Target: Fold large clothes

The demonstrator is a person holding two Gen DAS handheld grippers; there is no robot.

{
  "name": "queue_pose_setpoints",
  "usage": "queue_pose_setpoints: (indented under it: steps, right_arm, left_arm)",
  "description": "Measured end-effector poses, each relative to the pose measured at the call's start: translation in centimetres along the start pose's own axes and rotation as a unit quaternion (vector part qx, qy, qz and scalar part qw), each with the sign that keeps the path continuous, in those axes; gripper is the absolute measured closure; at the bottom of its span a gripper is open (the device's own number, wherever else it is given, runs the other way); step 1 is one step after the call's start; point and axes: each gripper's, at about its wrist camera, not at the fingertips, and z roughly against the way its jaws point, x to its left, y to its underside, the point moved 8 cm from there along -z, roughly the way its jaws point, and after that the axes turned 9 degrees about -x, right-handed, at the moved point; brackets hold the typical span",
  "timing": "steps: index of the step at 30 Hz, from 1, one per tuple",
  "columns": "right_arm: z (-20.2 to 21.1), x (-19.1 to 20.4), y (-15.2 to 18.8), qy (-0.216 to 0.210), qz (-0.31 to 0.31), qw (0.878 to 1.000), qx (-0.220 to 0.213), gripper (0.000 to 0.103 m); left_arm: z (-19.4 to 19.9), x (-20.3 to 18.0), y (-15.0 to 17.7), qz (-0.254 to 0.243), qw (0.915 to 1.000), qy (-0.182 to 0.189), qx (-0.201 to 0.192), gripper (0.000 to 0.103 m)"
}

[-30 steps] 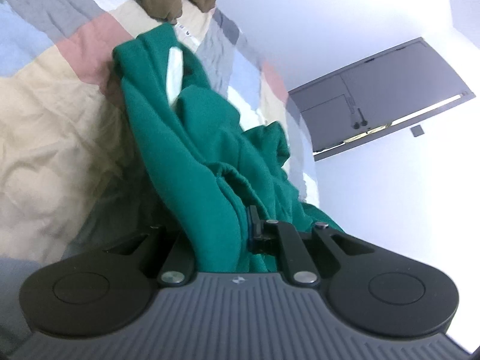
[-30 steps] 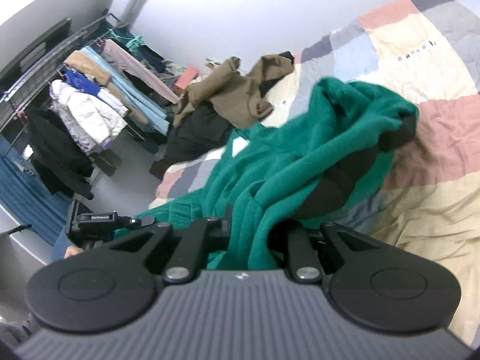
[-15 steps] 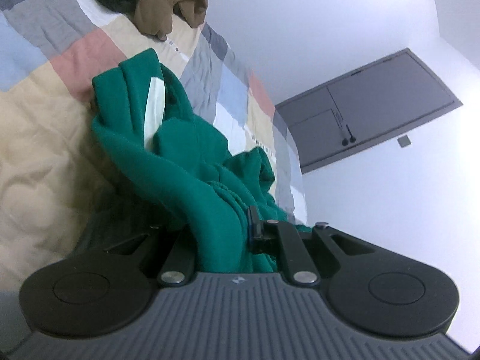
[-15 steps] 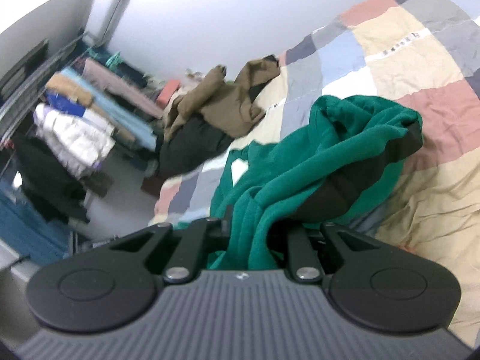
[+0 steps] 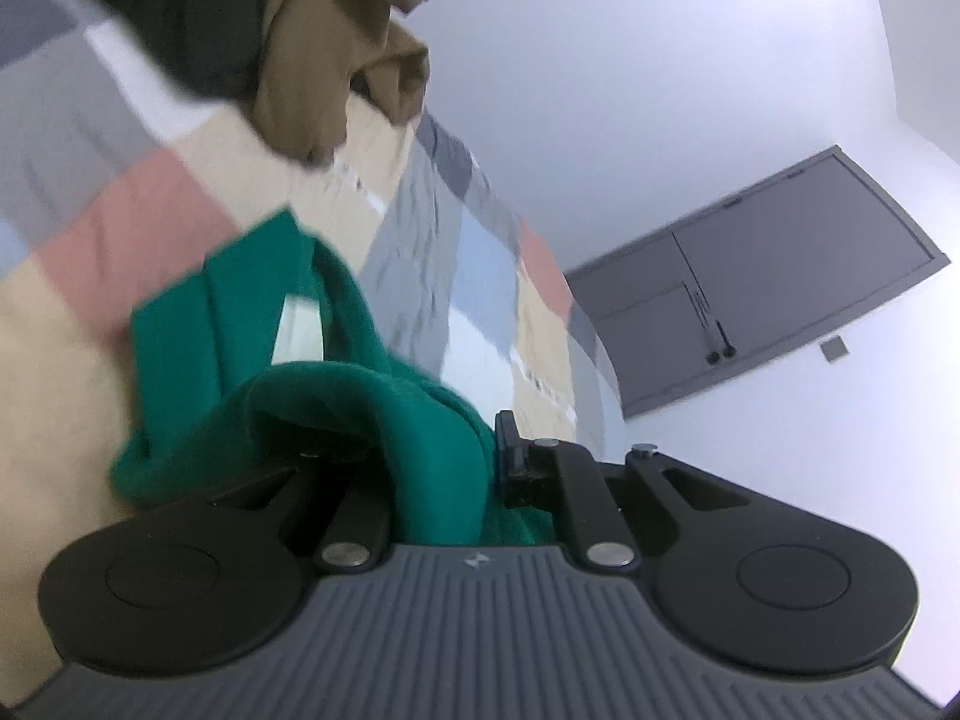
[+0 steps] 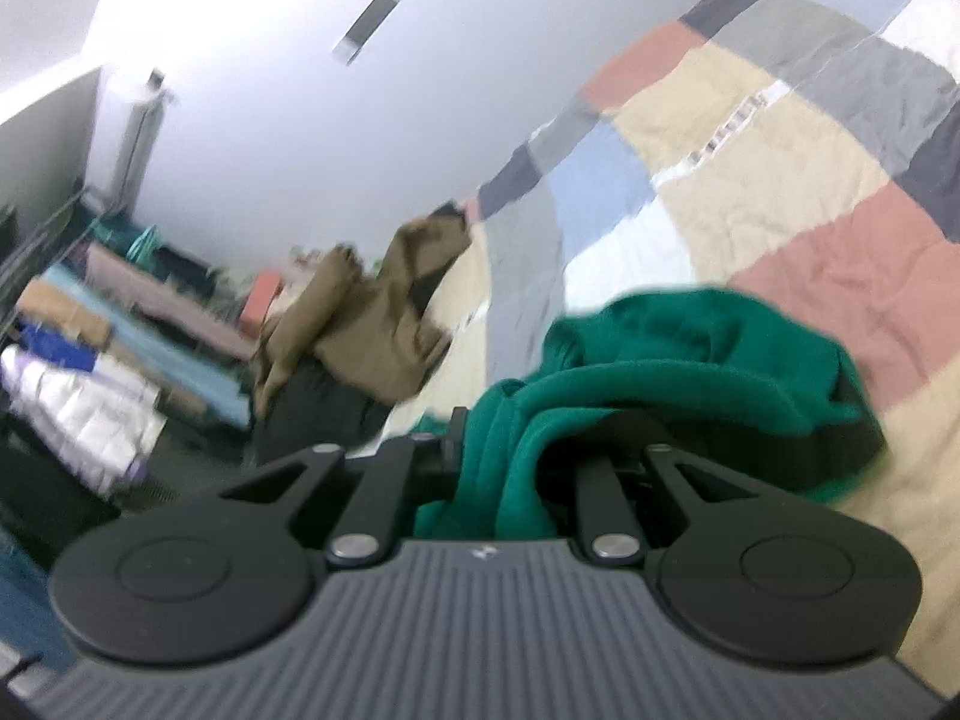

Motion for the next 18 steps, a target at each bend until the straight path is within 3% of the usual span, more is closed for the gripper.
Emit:
queue_pose_setpoints:
  steps: [7, 11, 18]
  right_arm:
    - [-7.1, -4.5, -2.5, 0.021, -0.022, 0.998, -0.063, 0.087]
    - [-10.4, -7.2, -1.5, 0.026, -0.023, 0.997, -0.064, 0.086]
    - [-15.3, -9.1, -1.6, 0.034, 0.036, 0.997, -0.060, 0.086]
  left_arm:
    - [-7.4, 2.4, -2.6, -0.019, 0.9982, -0.001, -0.057, 0.090]
    - [-11.4, 5.0, -2.9, -0.004, 0.9986, 0.001, -0.052, 0.090]
    - [-17.0, 9.1, -3.7, 0.010, 0.9993, -0.014, -0.033, 0.087]
